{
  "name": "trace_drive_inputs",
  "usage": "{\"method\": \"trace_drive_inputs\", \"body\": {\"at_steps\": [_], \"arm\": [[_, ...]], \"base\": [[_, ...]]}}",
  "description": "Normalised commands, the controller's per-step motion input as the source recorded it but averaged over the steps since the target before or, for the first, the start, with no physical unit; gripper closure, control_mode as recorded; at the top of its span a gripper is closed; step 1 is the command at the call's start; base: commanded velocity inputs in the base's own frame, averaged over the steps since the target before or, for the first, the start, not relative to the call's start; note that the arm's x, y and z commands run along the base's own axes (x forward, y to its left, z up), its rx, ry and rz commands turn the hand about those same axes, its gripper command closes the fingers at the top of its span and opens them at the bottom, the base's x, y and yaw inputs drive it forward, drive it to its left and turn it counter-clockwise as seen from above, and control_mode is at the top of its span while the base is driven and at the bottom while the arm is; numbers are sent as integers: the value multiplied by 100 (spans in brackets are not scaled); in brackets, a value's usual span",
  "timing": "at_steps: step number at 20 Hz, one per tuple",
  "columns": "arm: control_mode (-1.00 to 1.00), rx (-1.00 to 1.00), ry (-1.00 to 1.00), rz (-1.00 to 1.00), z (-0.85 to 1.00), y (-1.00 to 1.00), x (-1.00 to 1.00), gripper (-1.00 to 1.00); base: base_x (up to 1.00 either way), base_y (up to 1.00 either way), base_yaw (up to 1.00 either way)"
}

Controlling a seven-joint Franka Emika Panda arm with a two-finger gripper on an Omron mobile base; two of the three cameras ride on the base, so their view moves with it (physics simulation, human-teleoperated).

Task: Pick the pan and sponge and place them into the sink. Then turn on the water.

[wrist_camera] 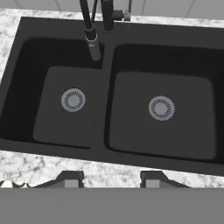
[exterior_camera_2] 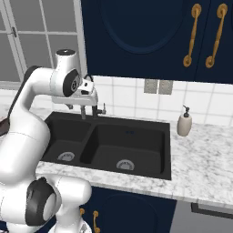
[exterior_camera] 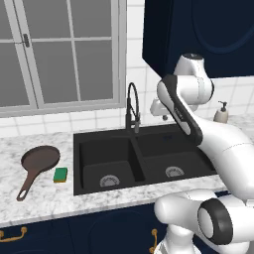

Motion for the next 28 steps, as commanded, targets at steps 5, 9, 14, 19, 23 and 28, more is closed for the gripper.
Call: {"method": "trace_drive_inputs", "body": {"at_steps": [5,9,14,19,23,28], "arm": [[-100,0,1,0,-8,45,-2,-100],[-100,-13,10,0,-5,100,-1,-100],[-100,-16,21,1,-15,100,0,-100],[-100,-2,16,1,-25,44,19,-100],[-100,-5,-1,0,-41,51,3,-100],[-100,6,-1,-2,-45,97,2,-100]], "base": [[0,0,0],[0,0,0],[0,0,0],[0,0,0],[0,0,0],[0,0,0]]}}
